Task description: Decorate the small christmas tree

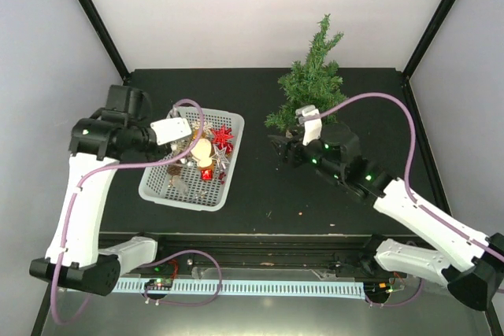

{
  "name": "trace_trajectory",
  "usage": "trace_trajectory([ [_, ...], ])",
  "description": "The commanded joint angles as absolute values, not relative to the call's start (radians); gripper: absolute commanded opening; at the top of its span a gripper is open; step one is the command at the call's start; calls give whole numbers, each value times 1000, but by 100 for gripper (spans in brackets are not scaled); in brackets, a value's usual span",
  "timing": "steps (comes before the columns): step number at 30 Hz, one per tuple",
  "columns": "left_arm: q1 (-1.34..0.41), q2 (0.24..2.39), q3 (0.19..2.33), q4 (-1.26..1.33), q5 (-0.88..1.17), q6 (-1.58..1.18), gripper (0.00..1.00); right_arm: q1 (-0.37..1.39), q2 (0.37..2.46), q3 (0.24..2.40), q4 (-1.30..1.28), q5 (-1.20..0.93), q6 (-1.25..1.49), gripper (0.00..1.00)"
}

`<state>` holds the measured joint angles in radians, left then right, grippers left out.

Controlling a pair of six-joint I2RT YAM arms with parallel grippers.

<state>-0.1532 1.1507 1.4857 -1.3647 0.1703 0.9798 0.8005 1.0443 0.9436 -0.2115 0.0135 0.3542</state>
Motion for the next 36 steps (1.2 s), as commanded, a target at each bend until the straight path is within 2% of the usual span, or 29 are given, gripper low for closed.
trace_trajectory([
  [1, -168, 1136, 1663, -1461, 230, 895, 2, 801, 949, 910, -288, -14, 347, 75],
  [11, -179, 1198, 1982, -1549, 369, 791, 2, 850, 906, 858, -267, -227, 365, 75],
  [16, -187, 1226, 2065, -1550, 448, 739, 1, 916, 970, 862, -212, -243, 362, 77],
  [20, -205, 1240, 2122, -1551, 539, 695, 2, 986, 1070, 906, -173, -199, 365, 83],
  [23, -242, 1244, 2133, -1551, 550, 671, 2, 1040, 1139, 944, -107, -184, 380, 91],
  [30, -302, 1223, 2080, -1551, 542, 655, 2, 1113, 1309, 1099, -99, -98, 370, 92],
  [36, -330, 1191, 2074, -1552, 550, 641, 1, 1117, 1367, 1135, -42, -116, 383, 92],
])
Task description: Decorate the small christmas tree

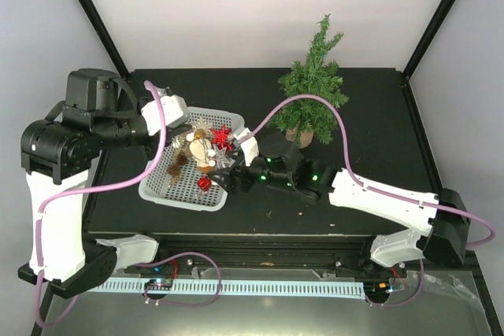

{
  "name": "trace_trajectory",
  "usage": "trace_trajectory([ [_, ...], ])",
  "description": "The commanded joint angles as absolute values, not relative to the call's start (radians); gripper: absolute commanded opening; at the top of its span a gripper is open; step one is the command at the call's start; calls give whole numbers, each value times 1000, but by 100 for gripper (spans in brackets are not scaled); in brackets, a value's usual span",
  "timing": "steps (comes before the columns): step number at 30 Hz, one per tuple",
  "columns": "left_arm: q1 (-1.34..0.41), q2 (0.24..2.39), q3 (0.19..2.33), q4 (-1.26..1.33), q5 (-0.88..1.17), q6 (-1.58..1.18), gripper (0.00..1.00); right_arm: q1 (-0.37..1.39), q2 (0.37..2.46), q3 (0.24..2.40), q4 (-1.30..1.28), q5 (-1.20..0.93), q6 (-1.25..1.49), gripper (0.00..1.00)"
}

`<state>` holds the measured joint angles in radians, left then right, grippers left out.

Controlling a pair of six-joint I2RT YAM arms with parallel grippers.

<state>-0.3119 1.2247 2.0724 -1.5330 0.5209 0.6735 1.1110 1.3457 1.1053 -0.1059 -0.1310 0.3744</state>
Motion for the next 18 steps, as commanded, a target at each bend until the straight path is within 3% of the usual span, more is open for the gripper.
trace_trajectory([
  [1, -332, 1184, 2070, -1553, 555, 638, 2, 1116, 1378, 1145, -47, -117, 379, 92],
  [12, -357, 1116, 1957, -1552, 631, 633, 2, 1117, 1520, 1272, -69, -77, 293, 92],
  [18, -357, 1076, 1934, -1552, 623, 658, 2, 1115, 1560, 1275, -75, -48, 269, 67],
])
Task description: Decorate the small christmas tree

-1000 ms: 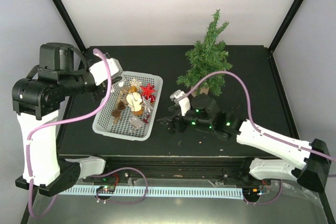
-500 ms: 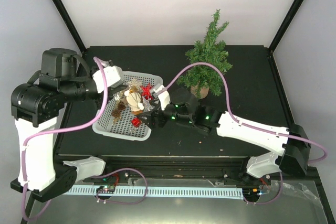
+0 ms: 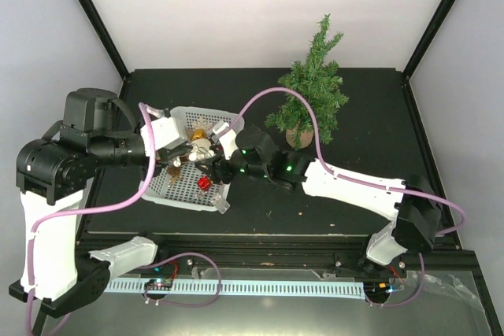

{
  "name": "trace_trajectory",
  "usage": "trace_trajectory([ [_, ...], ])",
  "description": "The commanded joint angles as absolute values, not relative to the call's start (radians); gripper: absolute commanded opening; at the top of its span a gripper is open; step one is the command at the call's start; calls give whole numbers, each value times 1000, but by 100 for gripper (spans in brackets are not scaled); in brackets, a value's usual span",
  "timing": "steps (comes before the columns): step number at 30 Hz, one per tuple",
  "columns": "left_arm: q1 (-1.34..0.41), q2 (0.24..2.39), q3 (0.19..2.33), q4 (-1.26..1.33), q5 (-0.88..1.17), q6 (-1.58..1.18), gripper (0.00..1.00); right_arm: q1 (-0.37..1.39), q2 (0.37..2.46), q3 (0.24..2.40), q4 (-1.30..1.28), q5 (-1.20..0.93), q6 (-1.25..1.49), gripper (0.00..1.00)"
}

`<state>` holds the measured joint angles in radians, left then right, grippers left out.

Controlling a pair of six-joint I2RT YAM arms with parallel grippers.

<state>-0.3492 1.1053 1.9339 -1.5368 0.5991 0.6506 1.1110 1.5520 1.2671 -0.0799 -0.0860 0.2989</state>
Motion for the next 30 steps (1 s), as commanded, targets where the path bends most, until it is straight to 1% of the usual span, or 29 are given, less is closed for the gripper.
trace_trajectory([
  [1, -357, 1074, 1935, -1551, 621, 659, 1, 1115, 1555, 1261, -63, -47, 275, 66],
  [6, -358, 1080, 1939, -1545, 610, 665, 2, 1115, 1523, 1197, -9, -49, 290, 61],
  [8, -357, 1079, 1930, -1534, 589, 670, 2, 1114, 1513, 1185, -8, -45, 290, 54],
  [9, -357, 1077, 1922, -1529, 581, 671, 1, 1115, 1507, 1174, -7, -42, 289, 49],
  [15, -357, 1040, 1855, -1488, 562, 670, 1, 1115, 1485, 1161, -32, -6, 270, 9],
  [16, -357, 1028, 1835, -1479, 557, 670, 2, 1115, 1477, 1157, -34, 1, 268, 4],
  [17, -357, 1022, 1814, -1470, 554, 672, 1, 1115, 1467, 1152, -35, 8, 266, 2],
  [20, -357, 985, 1715, -1430, 537, 671, 3, 1113, 1420, 1152, -54, 42, 257, 1],
  [24, -357, 920, 1538, -1342, 529, 664, 11, 1114, 1322, 1187, -132, 126, 231, 1],
  [25, -357, 908, 1499, -1328, 528, 665, 14, 1113, 1296, 1203, -152, 151, 217, 1],
  [26, -358, 899, 1468, -1317, 528, 669, 19, 1112, 1275, 1226, -187, 175, 205, 1],
  [27, -358, 894, 1441, -1308, 527, 673, 30, 1112, 1255, 1255, -219, 196, 190, 1],
  [29, -359, 893, 1398, -1302, 534, 683, 62, 1112, 1221, 1325, -273, 230, 160, 1],
  [30, -359, 897, 1388, -1300, 539, 685, 73, 1111, 1210, 1363, -303, 252, 142, 1],
])
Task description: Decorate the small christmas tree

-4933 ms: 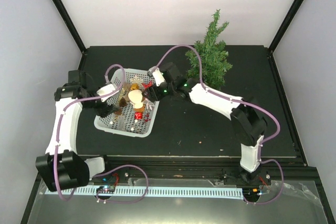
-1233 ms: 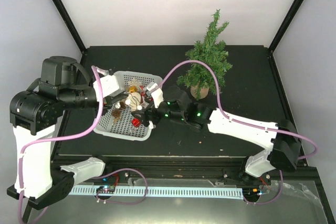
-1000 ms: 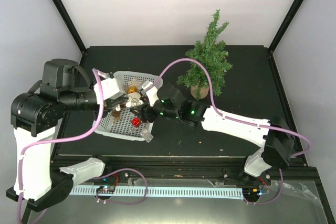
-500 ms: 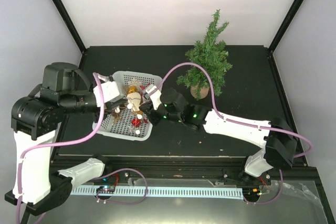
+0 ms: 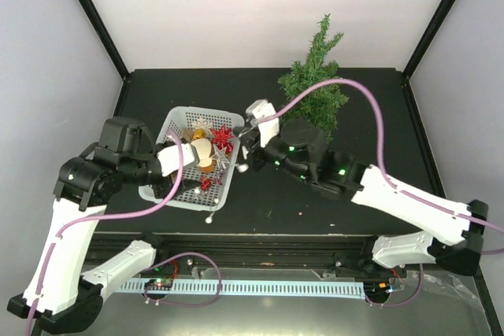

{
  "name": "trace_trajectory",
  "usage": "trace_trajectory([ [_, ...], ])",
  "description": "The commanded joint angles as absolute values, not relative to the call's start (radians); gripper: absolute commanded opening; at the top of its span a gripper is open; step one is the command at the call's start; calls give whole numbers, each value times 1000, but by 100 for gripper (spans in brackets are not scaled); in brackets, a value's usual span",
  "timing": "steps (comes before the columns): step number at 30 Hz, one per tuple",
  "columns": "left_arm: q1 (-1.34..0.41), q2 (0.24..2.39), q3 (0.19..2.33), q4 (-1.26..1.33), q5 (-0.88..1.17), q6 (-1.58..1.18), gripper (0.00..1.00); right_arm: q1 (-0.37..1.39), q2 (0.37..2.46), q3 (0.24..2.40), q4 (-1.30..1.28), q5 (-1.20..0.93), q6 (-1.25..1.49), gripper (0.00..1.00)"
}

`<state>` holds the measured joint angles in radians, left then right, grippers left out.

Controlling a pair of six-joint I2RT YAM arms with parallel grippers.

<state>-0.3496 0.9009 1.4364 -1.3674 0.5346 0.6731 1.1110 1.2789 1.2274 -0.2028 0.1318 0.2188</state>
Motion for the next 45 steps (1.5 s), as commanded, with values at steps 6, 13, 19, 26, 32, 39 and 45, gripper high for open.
trace_trajectory([
  [6, -360, 930, 1361, -1268, 576, 689, 97, 1108, 1222, 1584, -476, 338, 78, 1],
  [13, -377, 994, 1381, -1182, 656, 680, 99, 1108, 1239, 1735, -552, 388, 33, 1],
  [19, -455, 1066, 1338, -1033, 687, 671, 99, 1108, 1282, 1875, -608, 408, 15, 1],
  [26, -543, 1184, 1262, -907, 688, 715, 99, 1107, 1328, 2022, -653, 413, -10, 1],
  [32, -596, 1272, 1209, -738, 670, 716, 99, 1108, 1345, 2116, -671, 418, -40, 1],
  [39, -615, 1460, 1296, -688, 866, 650, 77, 1104, 1305, 2088, -658, 455, -57, 1],
  [45, -677, 1585, 1424, -856, 1017, 771, 70, 1096, 1261, 2028, -650, 490, -57, 1],
])
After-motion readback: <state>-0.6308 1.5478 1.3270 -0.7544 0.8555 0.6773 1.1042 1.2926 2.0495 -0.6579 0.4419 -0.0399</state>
